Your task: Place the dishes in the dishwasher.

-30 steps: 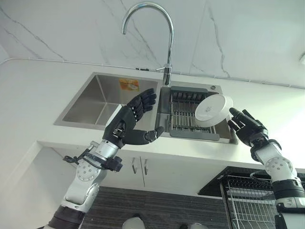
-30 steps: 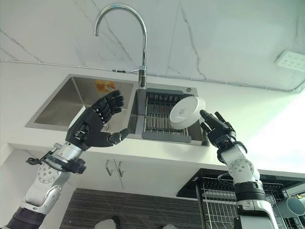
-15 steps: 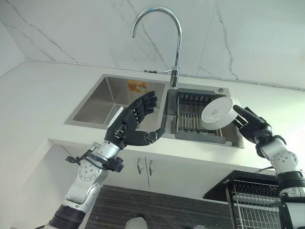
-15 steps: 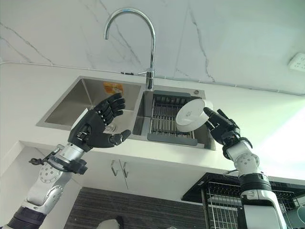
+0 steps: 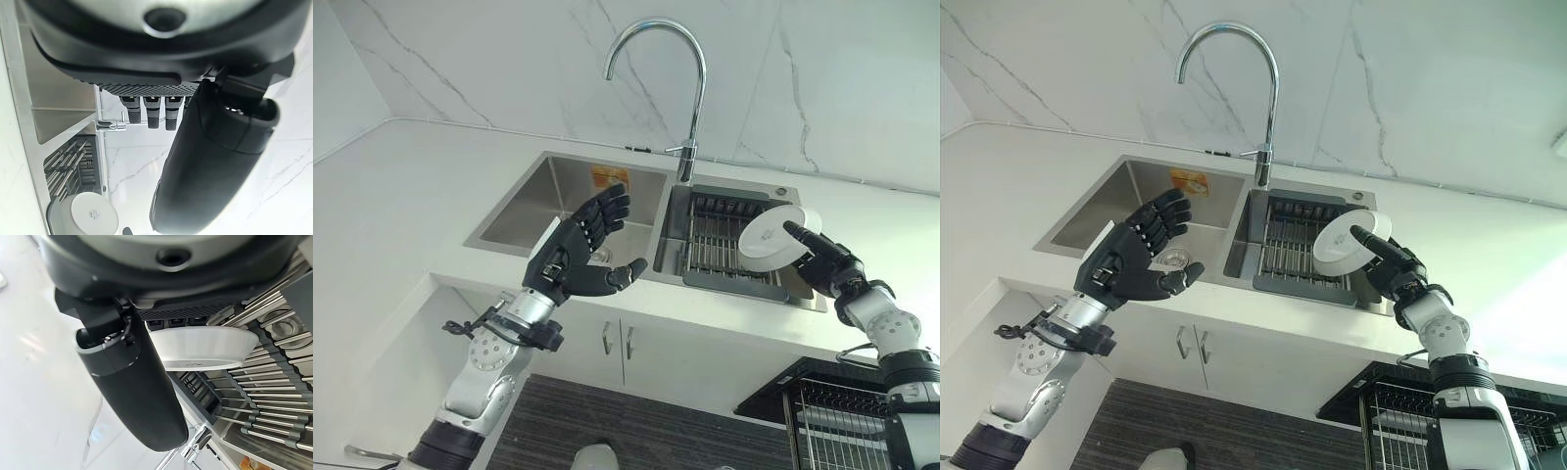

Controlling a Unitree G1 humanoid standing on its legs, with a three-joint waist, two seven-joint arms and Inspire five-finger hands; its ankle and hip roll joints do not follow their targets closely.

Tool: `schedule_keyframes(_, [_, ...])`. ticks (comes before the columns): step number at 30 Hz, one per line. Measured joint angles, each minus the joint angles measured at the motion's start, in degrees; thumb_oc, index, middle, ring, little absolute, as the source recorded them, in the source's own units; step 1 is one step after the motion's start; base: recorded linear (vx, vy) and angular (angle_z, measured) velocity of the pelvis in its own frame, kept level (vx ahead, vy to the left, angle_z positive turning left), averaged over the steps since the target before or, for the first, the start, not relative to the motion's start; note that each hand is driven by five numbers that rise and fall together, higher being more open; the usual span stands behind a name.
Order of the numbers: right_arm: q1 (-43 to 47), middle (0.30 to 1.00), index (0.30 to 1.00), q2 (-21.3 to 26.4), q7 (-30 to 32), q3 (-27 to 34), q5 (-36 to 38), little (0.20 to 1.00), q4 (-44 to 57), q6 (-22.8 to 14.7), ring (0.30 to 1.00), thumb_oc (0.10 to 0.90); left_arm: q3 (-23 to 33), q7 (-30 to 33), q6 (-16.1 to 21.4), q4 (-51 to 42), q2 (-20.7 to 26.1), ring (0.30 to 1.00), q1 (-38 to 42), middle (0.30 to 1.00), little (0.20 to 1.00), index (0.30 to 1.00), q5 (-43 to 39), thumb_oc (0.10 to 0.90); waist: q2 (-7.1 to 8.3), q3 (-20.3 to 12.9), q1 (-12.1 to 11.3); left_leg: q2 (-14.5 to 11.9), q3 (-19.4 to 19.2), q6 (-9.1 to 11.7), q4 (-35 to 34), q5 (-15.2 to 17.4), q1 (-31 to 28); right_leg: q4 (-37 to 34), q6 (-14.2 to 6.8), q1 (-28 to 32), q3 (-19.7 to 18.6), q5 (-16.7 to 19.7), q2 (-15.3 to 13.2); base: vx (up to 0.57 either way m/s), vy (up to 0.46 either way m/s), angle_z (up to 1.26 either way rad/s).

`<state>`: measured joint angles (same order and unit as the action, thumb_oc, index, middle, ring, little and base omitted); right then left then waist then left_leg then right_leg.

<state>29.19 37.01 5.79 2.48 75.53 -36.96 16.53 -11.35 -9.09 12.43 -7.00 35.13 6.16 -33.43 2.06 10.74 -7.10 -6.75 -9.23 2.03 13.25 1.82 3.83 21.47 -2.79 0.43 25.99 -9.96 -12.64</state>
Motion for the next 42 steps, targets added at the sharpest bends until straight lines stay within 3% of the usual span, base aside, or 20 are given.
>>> schedule_keyframes(12, [0.99,0.9,0.9,0.09,-0.36,-0.05,0.1,0.9,-2.22,-0.01,0.9,0.8,0.01,0.05,0.0,0.02,0.02,0.9,0.0,0.9,0.9,0.9,-0.01,0.8,-0.14,-0.04,-0.38,0.19,0.44,0.29,-0.07,-0.24,-0.15,0.25,0.04,0.31,0.3,-0.08,0.06,0.0,-0.001,0.01])
schedule_keyframes(13, [0.99,0.865,0.865,0.08,-0.37,-0.05,0.1,0.865,-2.27,-0.01,0.865,0.776,0.01,0.08,0.0,0.02,0.02,0.9,0.0,0.9,0.9,0.9,-0.02,0.8,-0.18,-0.04,-0.49,0.19,0.46,0.29,-0.07,-0.27,-0.29,0.25,0.05,0.29,0.3,-0.09,0.06,0.0,0.0,0.0])
schedule_keyframes(14, [0.99,0.571,0.571,0.08,-0.36,-0.05,0.1,0.571,-2.3,0.0,0.571,0.58,0.01,0.07,0.0,0.02,0.02,0.9,0.0,0.9,0.9,0.9,-0.02,0.8,-0.2,-0.04,-0.57,0.18,0.47,0.29,-0.08,-0.25,-0.34,0.13,0.02,0.32,0.29,-0.17,0.0,0.0,0.0,0.0])
schedule_keyframes(15, [0.99,0.406,0.406,0.08,-0.34,-0.05,0.09,0.406,-2.35,0.0,0.406,0.471,0.01,0.07,-0.01,0.02,0.02,0.9,0.0,0.9,0.9,0.9,-0.02,0.8,-0.22,-0.03,-0.66,0.19,0.47,0.26,-0.13,-0.24,-0.26,0.11,0.0,0.43,0.29,-0.18,0.01,0.0,0.0,0.0])
schedule_keyframes(17, [1.95,0.3,0.3,0.1,-0.28,-0.05,0.04,0.3,-4.12,-0.01,0.3,0.4,-0.01,0.08,-0.06,0.02,0.04,0.9,0.0,0.9,0.9,0.9,-0.04,0.8,-0.3,-0.03,-0.8,0.19,0.53,0.03,-0.13,-0.14,-0.23,0.21,-0.01,0.47,0.3,-0.27,0.02,0.0,0.0,0.0])
schedule_keyframes(26, [10.12,0.3,0.3,0.1,3.75,-4.22,-2.51,0.3,-13.66,-0.1,0.3,0.4,-1.25,1.06,-1.26,0.09,0.06,0.9,0.26,0.9,0.9,0.9,-0.04,0.8,-0.68,-0.14,-1.44,0.3,0.72,0.29,-0.09,-0.4,-0.52,0.3,0.02,0.55,0.38,-0.3,-0.07,0.01,0.001,0.01])
schedule_keyframes(35, [11.41,0.3,0.3,-0.12,6.72,-4.88,-5.83,0.3,-14.89,-0.25,0.3,0.4,-2.41,2.55,-2.42,0.09,0.06,0.9,0.33,0.9,0.9,0.9,-0.03,0.8,-0.91,-0.12,-2.61,0.41,0.72,0.22,-0.09,-0.43,-0.64,0.34,0.03,0.64,0.38,-0.31,-0.17,-0.01,-0.001,0.0])
schedule_keyframes(40, [10.83,0.3,0.3,-0.34,6.74,-5.07,-5.8,0.3,-13.41,-2.43,0.3,0.4,-2.4,2.48,-2.41,0.08,0.07,0.9,0.32,0.9,0.9,0.9,-0.01,0.8,-1.22,-0.12,-2.41,0.09,0.82,0.35,-0.24,-0.5,-0.6,0.21,0.01,0.6,0.4,-0.34,0.0,-0.01,-0.072,0.0])
schedule_keyframes(42, [6.98,0.3,0.3,-0.43,6.62,-5.03,-6.06,0.3,-3.37,-4.76,0.3,0.4,-2.08,2.48,-2.37,-0.05,0.05,0.9,0.22,0.9,0.9,0.9,0.02,0.8,-1.41,-0.1,-1.85,-0.15,0.8,0.57,-0.71,-0.86,-0.49,0.08,0.16,0.26,0.4,-0.4,0.3,-0.02,-0.169,-0.03])
